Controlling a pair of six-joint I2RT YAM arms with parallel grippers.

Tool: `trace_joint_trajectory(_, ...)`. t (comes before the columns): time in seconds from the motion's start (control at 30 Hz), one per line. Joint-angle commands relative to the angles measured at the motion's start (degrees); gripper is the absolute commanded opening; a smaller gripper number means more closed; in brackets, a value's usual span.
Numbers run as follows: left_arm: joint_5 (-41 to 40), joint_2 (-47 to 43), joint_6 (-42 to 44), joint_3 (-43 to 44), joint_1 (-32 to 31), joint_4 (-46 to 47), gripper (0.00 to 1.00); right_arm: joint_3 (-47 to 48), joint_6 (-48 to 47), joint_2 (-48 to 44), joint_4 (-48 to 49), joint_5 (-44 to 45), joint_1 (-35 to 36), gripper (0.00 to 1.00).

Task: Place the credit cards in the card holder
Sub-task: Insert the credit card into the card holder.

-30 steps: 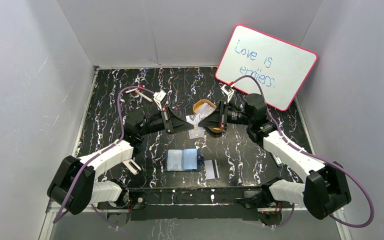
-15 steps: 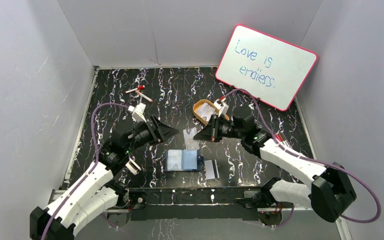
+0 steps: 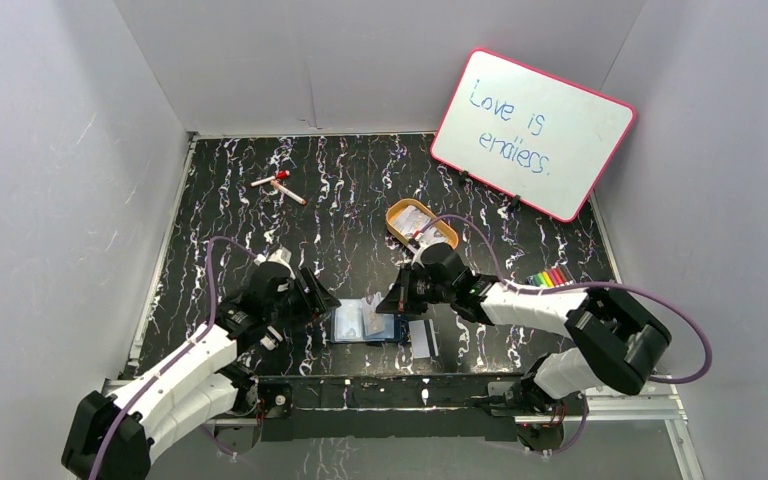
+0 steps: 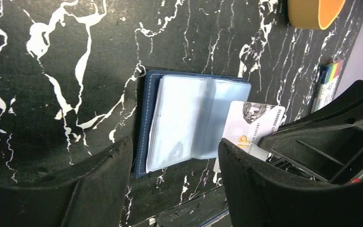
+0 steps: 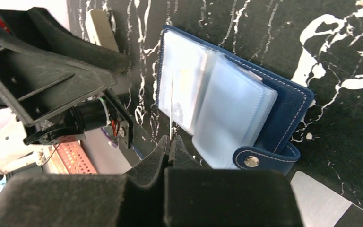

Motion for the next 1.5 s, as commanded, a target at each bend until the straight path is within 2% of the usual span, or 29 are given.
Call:
trace_joint_trajectory(0.0,-1.9,0.8,-1.5,-1.1,-0.4,-0.4,0.63,0.6,3.4,2.3,4.2,5.1,1.3,0.0)
trace_joint_trajectory(0.4,0.2,4.3,-4.1,-4.5,-0.4,3.9,0.61,0.5,5.3,6.4,5.7,7.7,1.9,0.0)
trace_joint_trajectory(1.47,1.7,4.5,-5.2,-6.4,-0.4,6.5,0.53,-0.2,10.1,11.7,11.0,4.2,2.7,0.0)
